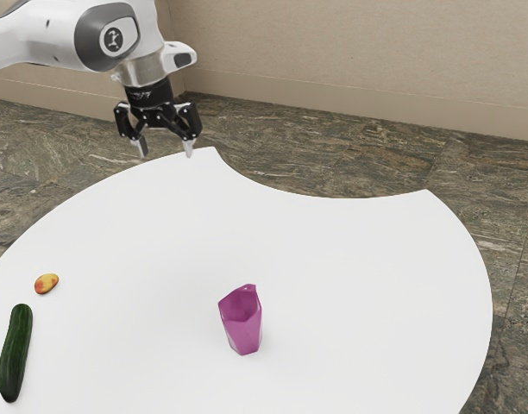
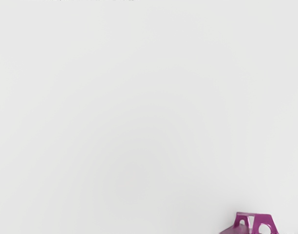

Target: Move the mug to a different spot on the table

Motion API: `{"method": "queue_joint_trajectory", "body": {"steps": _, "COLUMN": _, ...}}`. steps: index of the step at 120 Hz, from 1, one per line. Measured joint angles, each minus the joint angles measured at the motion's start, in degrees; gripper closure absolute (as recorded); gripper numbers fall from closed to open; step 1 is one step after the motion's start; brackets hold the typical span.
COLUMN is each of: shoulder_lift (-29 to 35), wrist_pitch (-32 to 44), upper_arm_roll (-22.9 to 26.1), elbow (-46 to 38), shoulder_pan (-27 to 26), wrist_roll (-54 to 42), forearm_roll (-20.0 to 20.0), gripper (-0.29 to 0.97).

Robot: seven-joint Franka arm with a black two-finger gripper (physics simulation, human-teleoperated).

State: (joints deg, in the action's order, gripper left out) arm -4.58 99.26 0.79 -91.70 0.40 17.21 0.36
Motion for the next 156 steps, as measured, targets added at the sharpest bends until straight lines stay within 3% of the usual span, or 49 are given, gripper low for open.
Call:
{"method": "queue_joint_trajectory", "body": {"steps": 35, "shoulder_lift": 0.3, "wrist_pitch": 0.3, "upper_arm_roll": 1.8, "elbow": -0.8, "shoulder_pan": 0.5, "wrist_roll": -2.5, "forearm_roll": -0.4, "gripper": 0.02}}
{"method": "queue_joint_trajectory", "body": {"steps": 58, "shoulder_lift": 3.1, "wrist_pitch": 5.5, "upper_arm_roll": 2.8, "elbow": -8.9, "shoulder_pan": -5.8, "wrist_roll": 0.1, "forearm_roll": -2.1, "gripper": 0.02}}
{"method": "queue_joint_trajectory", "body": {"steps": 76, "shoulder_lift": -0.3, "wrist_pitch": 10.6, "upper_arm_roll": 2.8, "elbow": -10.3, "shoulder_pan": -9.4, "wrist_roll": 2.6, "forearm_roll": -5.5, "gripper": 0.02}}
{"method": "queue_joint_trajectory", "body": {"steps": 96, "shoulder_lift": -3.0, "wrist_pitch": 13.1, "upper_arm_roll": 2.8, "elbow": -10.7, "shoulder_pan": -9.7, "wrist_roll": 5.3, "forearm_roll": -6.1, "gripper": 0.01}}
{"method": "queue_joint_trajectory", "body": {"steps": 130, "shoulder_lift": -1.8, "wrist_pitch": 17.3, "upper_arm_roll": 2.9, "elbow": -20.5, "shoulder_pan": -12.5, "wrist_roll": 8.6, "forearm_roll": -4.8, "gripper": 0.01}}
{"method": "queue_joint_trajectory", "body": {"steps": 156, "shoulder_lift": -3.4, "wrist_pitch": 24.0, "upper_arm_roll": 3.0, "elbow": -25.8, "shoulder_pan": -14.2, "wrist_roll": 9.1, "forearm_roll": -0.6, "gripper": 0.01}}
